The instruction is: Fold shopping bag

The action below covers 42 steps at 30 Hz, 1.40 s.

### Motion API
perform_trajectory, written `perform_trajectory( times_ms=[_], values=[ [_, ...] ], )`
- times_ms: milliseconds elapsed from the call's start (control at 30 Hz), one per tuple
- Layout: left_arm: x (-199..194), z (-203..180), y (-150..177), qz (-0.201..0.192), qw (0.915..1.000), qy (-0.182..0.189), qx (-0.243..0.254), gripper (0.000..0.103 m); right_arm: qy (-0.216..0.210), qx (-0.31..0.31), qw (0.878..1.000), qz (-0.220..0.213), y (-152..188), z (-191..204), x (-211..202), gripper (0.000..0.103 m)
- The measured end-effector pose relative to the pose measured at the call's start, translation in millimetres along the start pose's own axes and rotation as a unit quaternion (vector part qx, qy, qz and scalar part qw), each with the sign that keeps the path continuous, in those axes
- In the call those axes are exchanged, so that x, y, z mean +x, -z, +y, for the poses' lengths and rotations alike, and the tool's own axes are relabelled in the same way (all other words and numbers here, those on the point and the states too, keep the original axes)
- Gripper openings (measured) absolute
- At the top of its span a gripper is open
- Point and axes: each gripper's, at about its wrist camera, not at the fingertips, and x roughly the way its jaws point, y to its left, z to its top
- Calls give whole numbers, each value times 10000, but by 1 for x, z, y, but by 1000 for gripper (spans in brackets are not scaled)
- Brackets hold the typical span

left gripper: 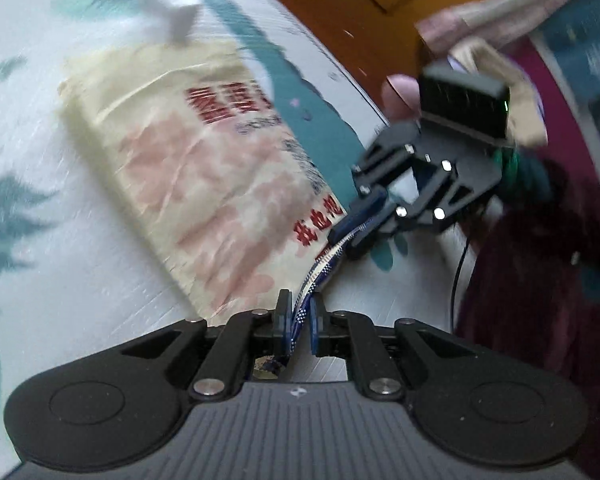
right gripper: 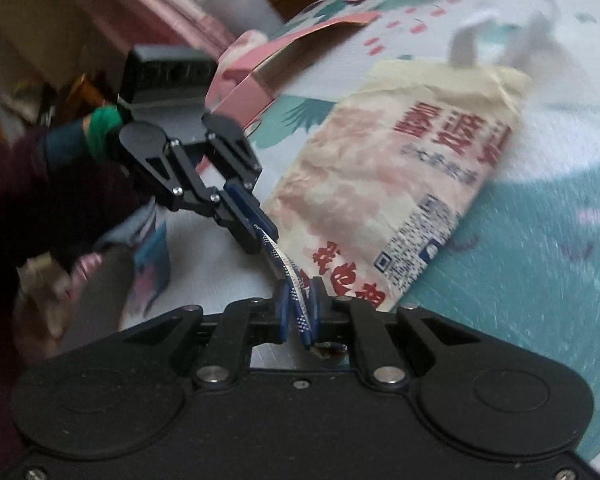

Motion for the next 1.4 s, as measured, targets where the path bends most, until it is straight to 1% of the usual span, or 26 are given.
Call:
perform_trajectory(
  times_ms=[33, 100, 133, 200, 233, 333, 467, 533, 633, 700, 733, 833, 867, 933, 967, 1033, 1133, 1200, 1233, 1267, 1300, 1333, 1367, 1400],
  values=[
    [-2, 0, 2, -29, 10000, 5, -77, 11, -15, 93, 10000, -24, 1, -2, -1, 5],
    [-5, 5, 11, -216, 9983, 36, -541, 11, -15, 494, 9987, -115, 3, -6, -5, 5],
    [-4, 7, 9, -260, 9978, 34, -612, 11, 15, 664, 9977, -160, 3, -6, -6, 5],
    [-4, 11, 17, -495, 9943, 57, -947, 11, 102, 907, 9956, -218, 4, -6, -9, 5],
    [-2, 12, 18, -574, 9930, 48, -1033, 11, 165, 971, 9948, -239, 5, -4, -10, 5],
    [5, 9, 19, -765, 9901, -65, -1175, 12, 303, 1337, 9901, -314, 8, -4, -14, 5],
    [6, -3, 24, -1090, 9853, -445, -1240, 13, 586, 1663, 9836, -372, 11, 1, -19, 5],
    [2, -5, 29, -1245, 9820, -513, -1324, 14, 682, 1732, 9817, -396, 11, 3, -20, 5],
    [-9, 0, 43, -1669, 9704, -648, -1619, 19, 753, 1870, 9784, -459, 13, 1, -21, 5],
    [-14, 4, 52, -1927, 9612, -714, -1841, 19, 833, 1856, 9780, -468, 15, 0, -21, 5],
    [-14, 3, 52, -1951, 9606, -747, -1835, 19, 864, 1840, 9780, -470, 16, 1, -21, 5],
    [-14, -1, 55, -2074, 9549, -919, -1915, 19, 970, 1809, 9774, -503, 12, 3, -18, 5],
    [-14, -3, 56, -2179, 9503, -1072, -1950, 19, 1004, 1818, 9768, -521, 11, 3, -18, 4],
    [-8, -20, 50, -2128, 9483, -1747, -1576, 19, 1094, 1804, 9759, -557, 10, 3, -19, 4],
    [-5, -28, 47, -2090, 9454, -2091, -1373, 18, 1148, 1767, 9760, -558, 8, 4, -19, 4],
    [1, -46, 41, -2003, 9349, -2767, -961, 18, 1269, 1659, 9765, -540, 5, 7, -17, 4],
    [15, -64, 37, -1774, 9256, -3321, -399, 18, 1515, 1329, 9785, -435, -1, 16, -13, 4],
    [24, -76, 34, -1612, 9163, -3667, -24, 18, 1595, 1168, 9795, -378, -2, 18, -12, 4],
    [25, -79, 35, -1538, 9137, -3759, 119, 18, 1644, 1061, 9801, -341, -3, 20, -11, 4],
    [30, -87, 32, -1320, 9078, -3961, 402, 18, 1738, 873, 9805, -278, -4, 24, -9, 4],
    [32, -92, 30, -1167, 9052, -4051, 542, 18, 1843, 662, 9804, -213, -6, 29, -6, 4],
    [32, -94, 29, -1133, 9047, -4069, 566, 18, 1897, 543, 9802, -180, -7, 31, -5, 4],
    [31, -100, 27, -1122, 8967, -4231, 657, 19, 1926, 459, 9801, -154, -8, 32, -4, 4],
    [30, -108, 28, -1201, 8847, -4432, 802, 19, 1942, 396, 9801, -130, -8, 32, -3, 4]
  ],
)
